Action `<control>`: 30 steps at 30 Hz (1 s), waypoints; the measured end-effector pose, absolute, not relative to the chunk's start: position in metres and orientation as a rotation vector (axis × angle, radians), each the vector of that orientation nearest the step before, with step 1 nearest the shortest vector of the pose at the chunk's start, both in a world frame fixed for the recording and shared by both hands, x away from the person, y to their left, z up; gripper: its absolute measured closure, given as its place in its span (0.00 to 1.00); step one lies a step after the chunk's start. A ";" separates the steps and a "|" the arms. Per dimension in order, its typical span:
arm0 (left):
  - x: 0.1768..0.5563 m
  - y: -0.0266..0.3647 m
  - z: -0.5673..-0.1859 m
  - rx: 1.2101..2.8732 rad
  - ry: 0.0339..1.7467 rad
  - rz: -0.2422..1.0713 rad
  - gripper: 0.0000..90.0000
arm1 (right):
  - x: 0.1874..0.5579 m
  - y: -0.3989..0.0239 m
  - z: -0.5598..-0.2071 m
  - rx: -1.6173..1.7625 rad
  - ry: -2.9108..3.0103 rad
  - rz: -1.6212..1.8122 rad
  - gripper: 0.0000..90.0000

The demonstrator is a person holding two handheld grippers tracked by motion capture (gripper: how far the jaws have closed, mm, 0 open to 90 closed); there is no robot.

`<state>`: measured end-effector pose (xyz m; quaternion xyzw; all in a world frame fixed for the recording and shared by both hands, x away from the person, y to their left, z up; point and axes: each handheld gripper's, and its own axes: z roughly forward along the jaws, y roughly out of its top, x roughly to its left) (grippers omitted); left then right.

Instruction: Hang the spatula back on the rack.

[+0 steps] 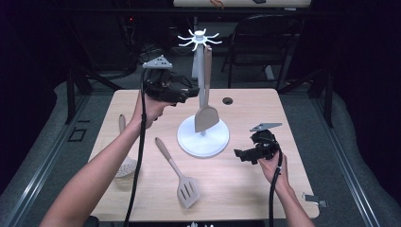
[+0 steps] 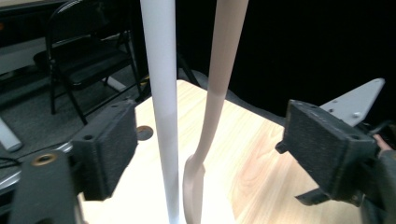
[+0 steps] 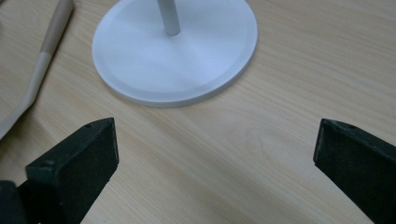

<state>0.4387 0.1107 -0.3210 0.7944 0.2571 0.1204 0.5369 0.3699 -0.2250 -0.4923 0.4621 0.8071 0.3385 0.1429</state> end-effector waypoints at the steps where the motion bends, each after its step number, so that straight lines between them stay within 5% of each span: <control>1: 0.439 0.112 -0.320 1.888 0.606 0.286 0.17 | 0.371 -0.226 -0.493 1.334 2.334 0.970 0.00; 10: 0.435 0.113 -0.299 1.878 0.579 0.346 0.24 | 0.372 -0.224 -0.495 1.323 2.371 0.937 0.00; 22: 0.434 0.118 -0.279 1.842 0.563 0.399 0.46 | 0.370 -0.222 -0.495 1.325 2.366 0.903 0.00; 26: 0.433 0.120 -0.275 1.821 0.566 0.431 0.72 | 0.368 -0.224 -0.496 1.324 2.363 0.897 0.01; 30: 0.431 0.123 -0.270 1.804 0.557 0.472 0.83 | 0.367 -0.225 -0.496 1.326 2.357 0.899 0.01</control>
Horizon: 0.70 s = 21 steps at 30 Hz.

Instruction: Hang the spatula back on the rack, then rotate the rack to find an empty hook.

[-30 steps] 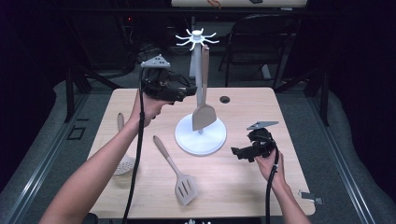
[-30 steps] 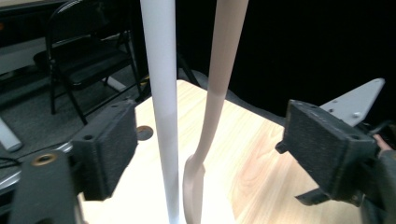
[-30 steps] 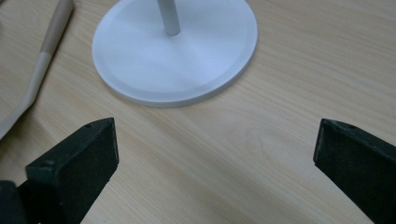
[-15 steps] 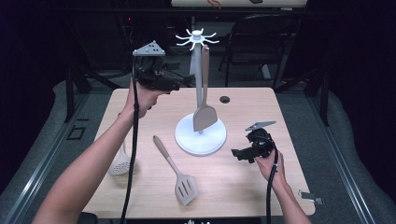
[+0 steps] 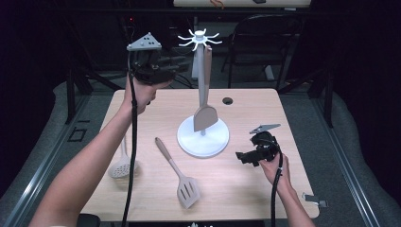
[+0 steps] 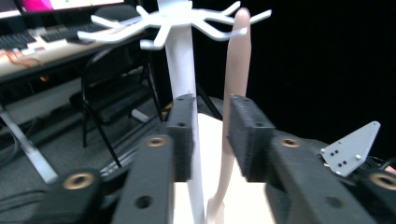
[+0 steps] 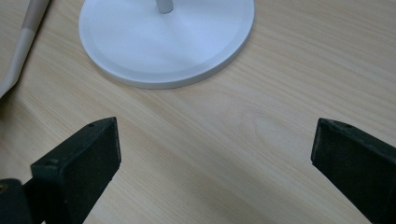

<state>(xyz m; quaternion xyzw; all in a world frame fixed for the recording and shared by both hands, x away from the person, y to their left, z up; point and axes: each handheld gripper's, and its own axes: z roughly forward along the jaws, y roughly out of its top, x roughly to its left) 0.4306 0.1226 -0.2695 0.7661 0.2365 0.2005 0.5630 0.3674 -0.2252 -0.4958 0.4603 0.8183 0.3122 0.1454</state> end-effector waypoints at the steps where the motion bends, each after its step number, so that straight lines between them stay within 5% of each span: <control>1: 0.431 0.124 -0.266 1.800 0.553 0.474 0.88 | 0.367 -0.225 -0.496 1.323 2.369 0.886 0.01; 21: 0.444 0.125 -0.244 1.776 0.607 0.576 0.99 | 0.366 -0.225 -0.496 1.304 2.372 0.887 0.03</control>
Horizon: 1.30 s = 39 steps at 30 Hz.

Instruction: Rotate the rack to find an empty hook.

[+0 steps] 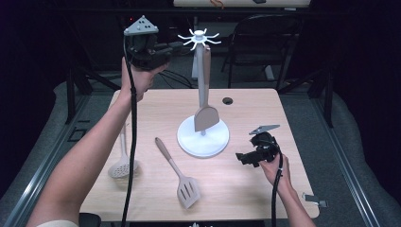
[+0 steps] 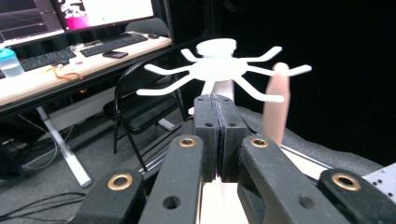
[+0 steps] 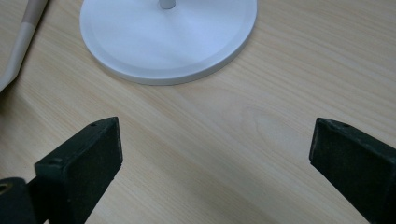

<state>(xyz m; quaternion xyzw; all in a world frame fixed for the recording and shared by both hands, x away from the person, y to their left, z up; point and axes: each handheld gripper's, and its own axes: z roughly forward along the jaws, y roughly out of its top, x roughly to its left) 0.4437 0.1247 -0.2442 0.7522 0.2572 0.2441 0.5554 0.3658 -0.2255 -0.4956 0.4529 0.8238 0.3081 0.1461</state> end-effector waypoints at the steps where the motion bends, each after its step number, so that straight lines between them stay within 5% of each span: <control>1: 0.444 0.125 -0.244 1.776 0.607 0.576 1.00 | 0.366 -0.225 -0.496 1.304 2.372 0.887 0.03; 39: 0.427 0.109 -0.242 1.807 0.538 0.593 1.00 | 0.365 -0.223 -0.494 1.293 2.376 0.865 0.04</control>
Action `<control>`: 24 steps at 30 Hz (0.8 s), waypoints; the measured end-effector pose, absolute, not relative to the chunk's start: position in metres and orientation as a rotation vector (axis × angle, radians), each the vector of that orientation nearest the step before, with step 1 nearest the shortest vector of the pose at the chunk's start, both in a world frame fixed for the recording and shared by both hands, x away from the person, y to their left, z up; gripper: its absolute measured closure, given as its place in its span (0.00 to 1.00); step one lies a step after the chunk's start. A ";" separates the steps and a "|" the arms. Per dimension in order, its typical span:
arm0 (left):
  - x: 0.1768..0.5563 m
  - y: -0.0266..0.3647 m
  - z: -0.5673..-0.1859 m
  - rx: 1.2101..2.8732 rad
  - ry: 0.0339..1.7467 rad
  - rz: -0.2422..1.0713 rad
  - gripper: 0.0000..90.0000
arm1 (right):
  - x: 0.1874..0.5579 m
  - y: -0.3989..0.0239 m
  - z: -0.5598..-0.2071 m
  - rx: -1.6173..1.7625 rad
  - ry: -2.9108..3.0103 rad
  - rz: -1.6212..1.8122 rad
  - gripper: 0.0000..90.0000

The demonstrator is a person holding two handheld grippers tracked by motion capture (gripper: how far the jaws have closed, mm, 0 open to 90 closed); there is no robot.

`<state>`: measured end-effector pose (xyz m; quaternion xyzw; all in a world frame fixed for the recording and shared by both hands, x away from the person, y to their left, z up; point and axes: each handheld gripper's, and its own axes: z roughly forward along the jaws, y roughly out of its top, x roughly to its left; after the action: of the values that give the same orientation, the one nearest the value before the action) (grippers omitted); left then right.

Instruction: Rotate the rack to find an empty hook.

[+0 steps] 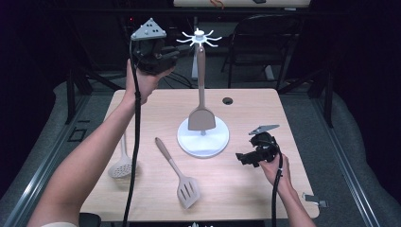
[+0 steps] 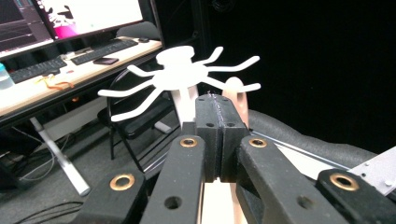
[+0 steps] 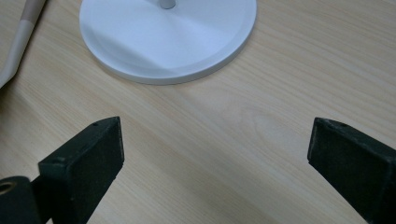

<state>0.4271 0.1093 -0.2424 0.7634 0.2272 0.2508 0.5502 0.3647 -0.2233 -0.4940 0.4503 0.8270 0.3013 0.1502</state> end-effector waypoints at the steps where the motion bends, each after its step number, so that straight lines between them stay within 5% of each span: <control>1: 0.428 0.110 -0.243 1.806 0.540 0.596 1.00 | 0.365 -0.223 -0.494 1.291 2.380 0.863 0.04; 24: 0.442 0.116 -0.245 1.798 0.604 0.604 1.00 | 0.365 -0.221 -0.494 1.281 2.386 0.855 0.04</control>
<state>0.4418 0.1159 -0.2447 0.7578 0.2547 0.2547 0.5440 0.3646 -0.2209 -0.4945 0.4459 0.8306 0.2977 0.1503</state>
